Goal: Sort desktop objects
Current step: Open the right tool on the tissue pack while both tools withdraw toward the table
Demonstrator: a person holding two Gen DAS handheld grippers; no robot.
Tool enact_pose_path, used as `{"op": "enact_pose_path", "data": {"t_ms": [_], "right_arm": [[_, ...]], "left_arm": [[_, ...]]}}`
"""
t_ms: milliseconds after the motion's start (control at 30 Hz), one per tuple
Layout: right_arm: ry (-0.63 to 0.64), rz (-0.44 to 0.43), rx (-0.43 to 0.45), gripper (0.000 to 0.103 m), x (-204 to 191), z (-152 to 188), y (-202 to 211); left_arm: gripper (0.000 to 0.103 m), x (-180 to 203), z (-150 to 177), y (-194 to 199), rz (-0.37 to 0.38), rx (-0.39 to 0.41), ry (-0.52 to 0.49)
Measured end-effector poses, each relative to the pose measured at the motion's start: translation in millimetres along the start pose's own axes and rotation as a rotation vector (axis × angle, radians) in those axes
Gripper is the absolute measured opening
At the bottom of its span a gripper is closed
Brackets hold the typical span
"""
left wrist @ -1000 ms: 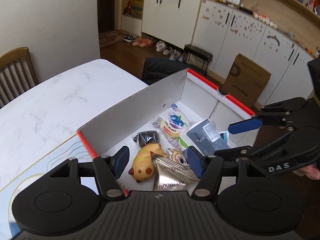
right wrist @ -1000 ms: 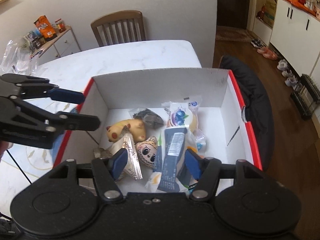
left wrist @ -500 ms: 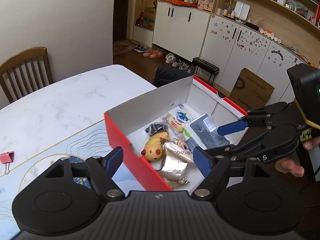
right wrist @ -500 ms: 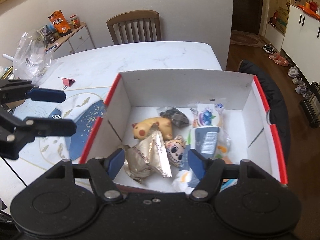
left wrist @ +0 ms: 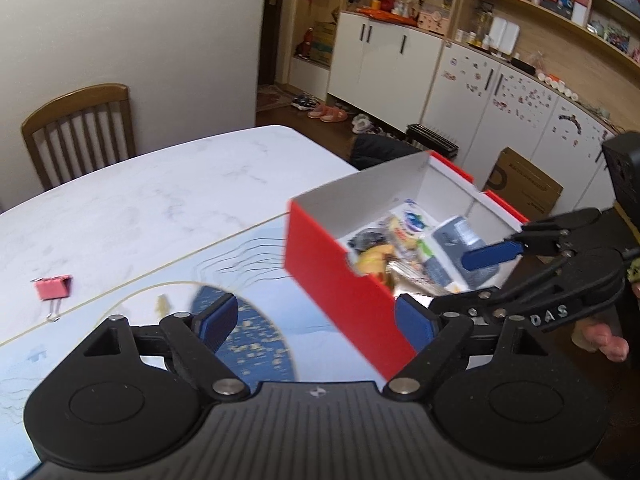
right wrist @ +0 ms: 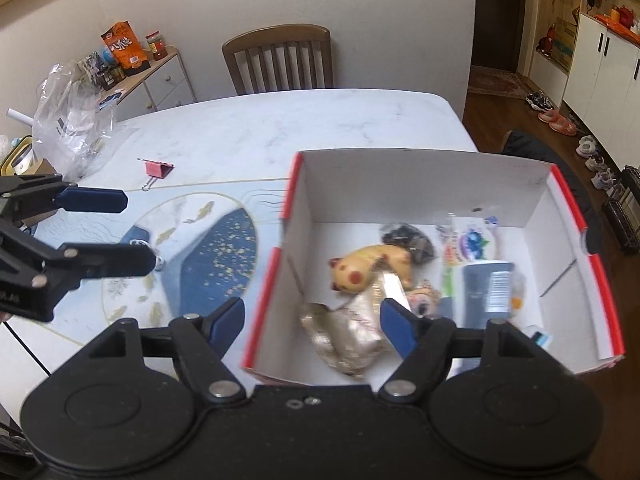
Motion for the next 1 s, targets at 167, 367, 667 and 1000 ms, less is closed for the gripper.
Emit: {"op": "enact_pose_path", "data": {"t_ms": [167, 367, 667, 1000], "right_arm": [[0.0, 0.016, 0.002, 0.075, -30.9, -8.3, -7.2], [0.002, 0.02, -0.002, 0.076, -72.6, -18.9, -23.5], [0.006, 0.034, -0.008, 0.076, -126.2, -35.5, -51.3], [0.02, 0.046, -0.022, 0.076, -171.7, -51.3, -92.9]], "left_arm": [[0.101, -37.5, 0.6, 12.2, -0.017, 0.017, 0.027], [0.101, -88.8, 5.2, 25.2, -0.05, 0.026, 0.07], [0.101, -156.0, 5.5, 35.4, -0.1, 0.049, 0.093], [0.101, -221.1, -5.1, 22.3, -0.164, 0.055, 0.108]]}}
Point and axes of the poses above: each gripper's, at about its wrist camera, not at the fingertips, and y roughly against the way its jaws point, x to its right, z to its underside, the point moved 5 cm from there along -y, roughly the way its jaws point, and after that the axes turned 13 degrees about y, right-handed, at the moved point
